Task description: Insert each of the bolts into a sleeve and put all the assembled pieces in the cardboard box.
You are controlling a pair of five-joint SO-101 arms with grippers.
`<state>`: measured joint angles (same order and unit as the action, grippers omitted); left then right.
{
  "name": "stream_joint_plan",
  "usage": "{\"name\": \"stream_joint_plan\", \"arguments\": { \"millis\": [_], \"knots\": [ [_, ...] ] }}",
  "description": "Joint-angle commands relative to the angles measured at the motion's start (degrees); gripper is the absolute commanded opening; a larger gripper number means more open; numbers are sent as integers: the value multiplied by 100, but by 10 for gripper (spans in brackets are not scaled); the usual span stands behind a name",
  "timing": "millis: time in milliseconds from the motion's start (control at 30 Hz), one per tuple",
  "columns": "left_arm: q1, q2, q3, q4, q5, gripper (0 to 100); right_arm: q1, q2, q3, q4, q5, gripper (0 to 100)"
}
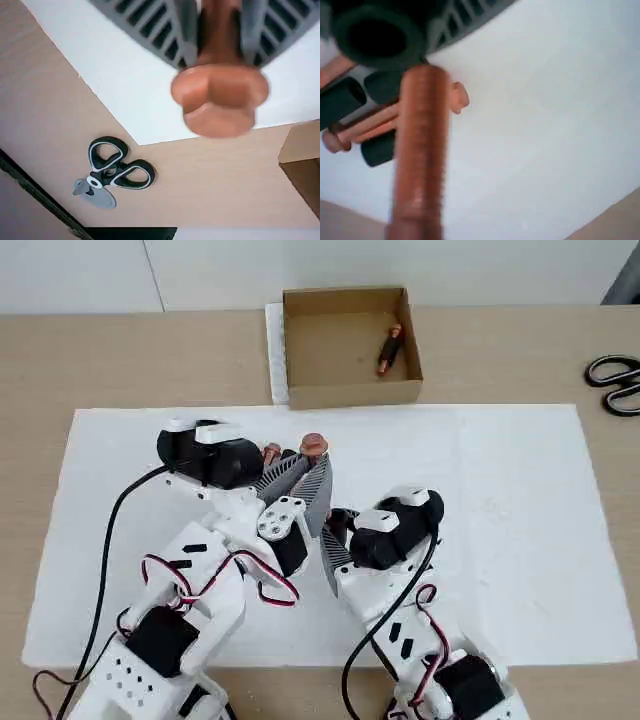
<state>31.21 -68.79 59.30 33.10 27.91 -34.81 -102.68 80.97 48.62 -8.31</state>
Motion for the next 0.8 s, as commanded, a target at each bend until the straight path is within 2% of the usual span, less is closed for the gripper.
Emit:
{"name": "stream_joint_plan", "arguments": {
  "millis": [0, 467, 567, 767],
  "knots": [
    [18, -105, -40, -185, 35, 6, 13, -57, -53, -145, -79, 4],
    [18, -97, 92, -185, -9, 6, -110, -57, -53, -145, -79, 4],
    [18, -97, 207, -185, -273, 6, -119, -57, -53, -145, -79, 4],
    [18, -97, 198, -343, -299, 6, -242, -57, -53, -145, -79, 4]
  ]
}}
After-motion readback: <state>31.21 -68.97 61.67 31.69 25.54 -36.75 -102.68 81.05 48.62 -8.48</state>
